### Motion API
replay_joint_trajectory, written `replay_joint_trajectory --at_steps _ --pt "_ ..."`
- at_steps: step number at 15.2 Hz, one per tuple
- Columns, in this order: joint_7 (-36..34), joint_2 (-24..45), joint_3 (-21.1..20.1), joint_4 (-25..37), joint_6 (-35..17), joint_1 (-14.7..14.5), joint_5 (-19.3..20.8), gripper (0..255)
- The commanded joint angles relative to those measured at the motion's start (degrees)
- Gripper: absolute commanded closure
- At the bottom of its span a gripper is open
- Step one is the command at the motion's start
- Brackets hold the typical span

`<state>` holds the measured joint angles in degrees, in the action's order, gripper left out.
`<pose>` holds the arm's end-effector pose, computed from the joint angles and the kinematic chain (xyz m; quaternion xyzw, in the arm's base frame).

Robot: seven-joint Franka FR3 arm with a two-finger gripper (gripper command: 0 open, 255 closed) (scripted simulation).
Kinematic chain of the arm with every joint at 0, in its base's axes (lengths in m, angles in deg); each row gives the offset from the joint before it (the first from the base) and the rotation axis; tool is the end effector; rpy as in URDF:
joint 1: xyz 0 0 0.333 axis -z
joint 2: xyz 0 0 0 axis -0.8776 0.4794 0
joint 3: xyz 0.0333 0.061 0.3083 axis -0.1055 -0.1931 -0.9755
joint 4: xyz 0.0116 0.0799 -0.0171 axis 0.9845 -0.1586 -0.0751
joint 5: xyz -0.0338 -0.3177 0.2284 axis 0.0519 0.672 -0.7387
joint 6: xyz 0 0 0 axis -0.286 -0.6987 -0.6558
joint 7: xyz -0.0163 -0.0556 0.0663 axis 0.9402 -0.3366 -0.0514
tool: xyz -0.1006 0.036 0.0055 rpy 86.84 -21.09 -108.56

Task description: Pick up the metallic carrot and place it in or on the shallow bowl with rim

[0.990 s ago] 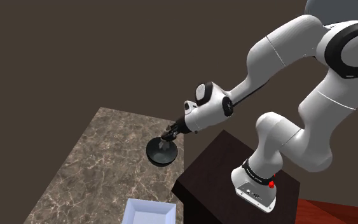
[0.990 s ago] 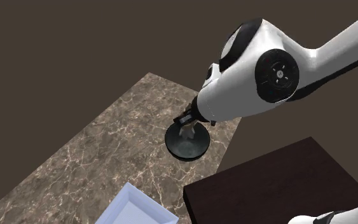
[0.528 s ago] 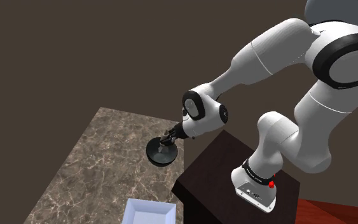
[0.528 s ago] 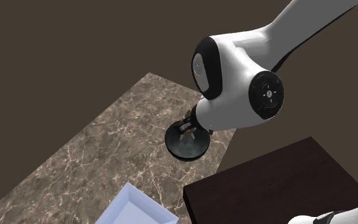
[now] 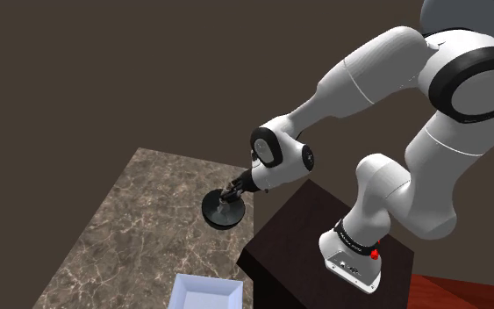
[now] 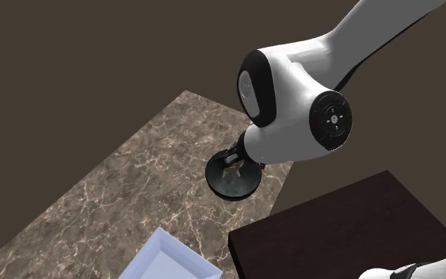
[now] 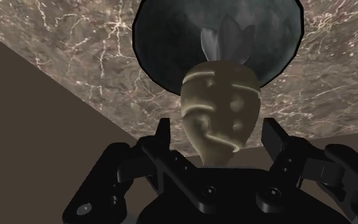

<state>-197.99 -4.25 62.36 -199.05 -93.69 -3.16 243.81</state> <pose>0.3302 0.1508 0.2040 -0.9497 -0.1196 -0.2888 0.0201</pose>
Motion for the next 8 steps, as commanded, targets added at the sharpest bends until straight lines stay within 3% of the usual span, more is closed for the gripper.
replay_joint_trajectory --at_steps 1,5,6,7,8 --pt "0.0 0.0 0.0 0.0 0.0 0.0 0.0 0" --pt "0.0 0.0 0.0 0.0 0.0 0.0 0.0 0" --pt "10.2 -3.4 8.0 -2.3 -0.3 -6.1 -7.4 0" --pt "28.5 -9.0 18.2 -6.1 1.2 -12.9 -20.5 0" --pt "48.3 -17.0 20.1 -10.9 5.4 -11.6 -34.1 0"
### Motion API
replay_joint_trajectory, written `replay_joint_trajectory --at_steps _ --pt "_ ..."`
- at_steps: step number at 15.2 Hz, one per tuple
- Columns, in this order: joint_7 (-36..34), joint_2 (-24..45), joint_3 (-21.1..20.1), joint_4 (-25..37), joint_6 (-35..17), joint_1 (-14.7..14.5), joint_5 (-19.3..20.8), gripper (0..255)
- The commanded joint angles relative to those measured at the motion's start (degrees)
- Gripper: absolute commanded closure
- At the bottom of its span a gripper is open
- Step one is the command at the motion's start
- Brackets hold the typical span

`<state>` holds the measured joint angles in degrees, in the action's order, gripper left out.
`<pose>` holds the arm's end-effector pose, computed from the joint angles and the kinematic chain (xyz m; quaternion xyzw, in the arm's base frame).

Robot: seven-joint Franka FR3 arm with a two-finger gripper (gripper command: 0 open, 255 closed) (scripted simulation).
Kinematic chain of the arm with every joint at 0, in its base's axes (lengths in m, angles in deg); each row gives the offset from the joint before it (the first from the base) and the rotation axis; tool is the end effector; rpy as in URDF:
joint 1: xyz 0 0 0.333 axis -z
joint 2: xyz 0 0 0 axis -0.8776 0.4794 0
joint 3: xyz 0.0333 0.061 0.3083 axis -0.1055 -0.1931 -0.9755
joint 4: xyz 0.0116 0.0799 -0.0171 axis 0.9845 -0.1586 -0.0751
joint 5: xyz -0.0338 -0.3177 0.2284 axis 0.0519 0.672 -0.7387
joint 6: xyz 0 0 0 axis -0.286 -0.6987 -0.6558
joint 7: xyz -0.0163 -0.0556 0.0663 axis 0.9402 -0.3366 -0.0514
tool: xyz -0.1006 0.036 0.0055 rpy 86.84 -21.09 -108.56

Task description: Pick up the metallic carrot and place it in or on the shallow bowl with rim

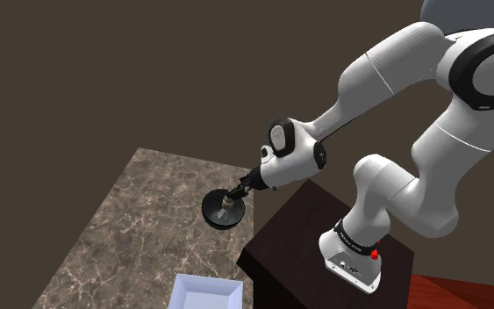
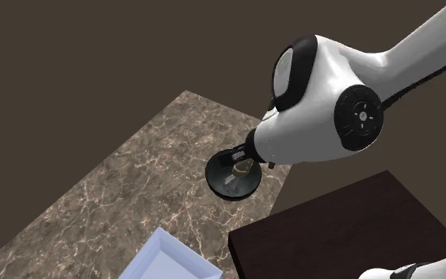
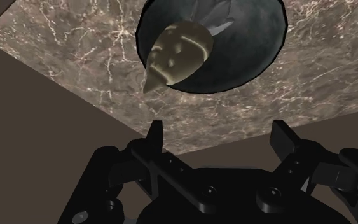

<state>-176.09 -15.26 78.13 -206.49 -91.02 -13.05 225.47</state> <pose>0.3113 0.1421 0.2261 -0.9521 -0.0720 -0.2947 0.0391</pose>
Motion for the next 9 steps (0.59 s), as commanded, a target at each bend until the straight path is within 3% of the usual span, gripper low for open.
replay_joint_trajectory --at_steps 1,2,9 --pt "32.2 -8.6 -4.2 -5.6 3.2 7.6 -20.4 0" --pt "30.9 -7.8 -6.9 -5.4 2.5 10.2 -19.6 0" --pt "31.2 -8.0 -6.3 -5.4 2.6 9.6 -19.8 0"
